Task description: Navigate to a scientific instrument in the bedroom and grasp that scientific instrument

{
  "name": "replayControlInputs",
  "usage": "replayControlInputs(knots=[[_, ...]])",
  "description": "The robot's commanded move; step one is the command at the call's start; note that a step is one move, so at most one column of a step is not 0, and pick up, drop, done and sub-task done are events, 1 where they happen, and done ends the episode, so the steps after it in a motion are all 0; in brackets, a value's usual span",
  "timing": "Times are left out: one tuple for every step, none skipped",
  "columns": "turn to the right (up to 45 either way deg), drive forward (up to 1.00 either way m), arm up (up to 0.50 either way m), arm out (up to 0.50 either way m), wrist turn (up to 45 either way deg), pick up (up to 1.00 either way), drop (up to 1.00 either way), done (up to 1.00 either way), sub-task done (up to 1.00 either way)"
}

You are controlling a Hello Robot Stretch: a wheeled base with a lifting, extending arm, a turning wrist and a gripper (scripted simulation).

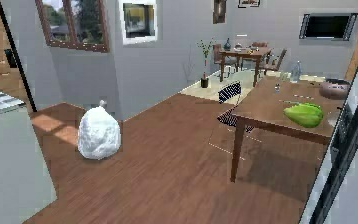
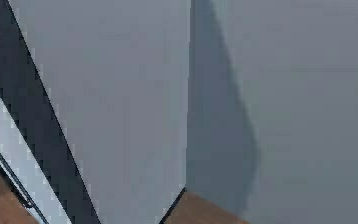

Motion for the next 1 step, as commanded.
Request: replayControlInputs(knots=[[0.0, 1.0, 0.0, 0.0, 0.0, 0.0, 0.0, 0.0, 0.0]])
